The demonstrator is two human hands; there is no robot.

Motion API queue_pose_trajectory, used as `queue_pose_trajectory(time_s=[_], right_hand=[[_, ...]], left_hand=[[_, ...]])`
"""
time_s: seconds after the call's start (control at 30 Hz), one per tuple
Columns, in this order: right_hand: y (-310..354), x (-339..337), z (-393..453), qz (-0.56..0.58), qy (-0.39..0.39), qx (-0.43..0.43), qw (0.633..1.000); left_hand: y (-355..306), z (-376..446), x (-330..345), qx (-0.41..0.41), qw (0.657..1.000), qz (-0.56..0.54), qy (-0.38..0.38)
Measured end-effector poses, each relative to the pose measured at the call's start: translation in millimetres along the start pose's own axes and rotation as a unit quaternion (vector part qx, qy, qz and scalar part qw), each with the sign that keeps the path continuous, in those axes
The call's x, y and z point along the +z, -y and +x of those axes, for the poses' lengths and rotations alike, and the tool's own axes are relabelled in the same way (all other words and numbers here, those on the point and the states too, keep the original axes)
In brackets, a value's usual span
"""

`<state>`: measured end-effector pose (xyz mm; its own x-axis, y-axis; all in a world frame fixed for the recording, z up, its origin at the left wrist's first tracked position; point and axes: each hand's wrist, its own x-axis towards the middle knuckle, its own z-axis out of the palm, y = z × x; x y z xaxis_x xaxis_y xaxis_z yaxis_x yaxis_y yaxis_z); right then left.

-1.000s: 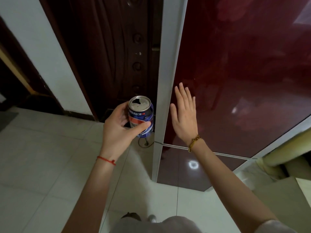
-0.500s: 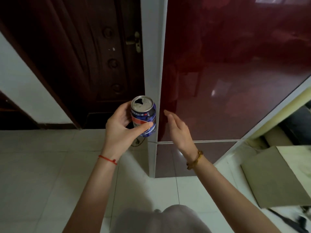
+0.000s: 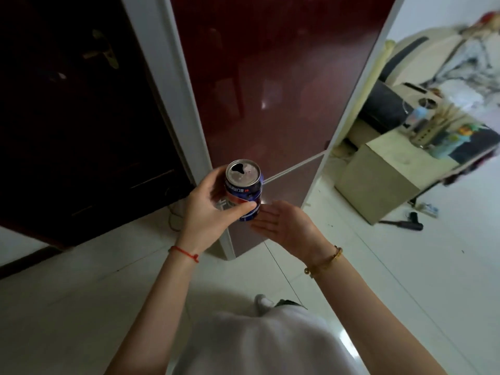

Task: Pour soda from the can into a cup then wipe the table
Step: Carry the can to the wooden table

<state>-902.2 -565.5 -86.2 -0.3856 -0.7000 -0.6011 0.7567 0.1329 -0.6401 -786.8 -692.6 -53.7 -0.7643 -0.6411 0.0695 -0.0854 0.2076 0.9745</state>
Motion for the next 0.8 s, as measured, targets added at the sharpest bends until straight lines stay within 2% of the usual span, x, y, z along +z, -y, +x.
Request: queue_pose_trajectory(time_s=[0.17, 0.33, 0.57, 0.8], right_hand=[[-33.7, -23.9, -34.9, 0.075, -0.069, -0.015, 0.995], [-66.3, -42.8, -74.7, 0.170, -0.146, -0.037, 0.974], [-114.9, -73.4, -131.8, 0.276, -0.227, -0.091, 0.929], [-167.3, -97.7, -199.9, 0.352, -0.293, -0.160, 0.875]], left_hand=[[14.6, -12.2, 17.2, 0.007, 0.991, 0.005, 0.130], [17.6, -23.4, 38.4, 0.008, 0.965, 0.001, 0.262], [11.0, -47.9, 84.1, 0.019, 0.904, 0.016, 0.426], [-6.1, -100.2, 144.3, 0.060, 0.838, 0.022, 0.542]])
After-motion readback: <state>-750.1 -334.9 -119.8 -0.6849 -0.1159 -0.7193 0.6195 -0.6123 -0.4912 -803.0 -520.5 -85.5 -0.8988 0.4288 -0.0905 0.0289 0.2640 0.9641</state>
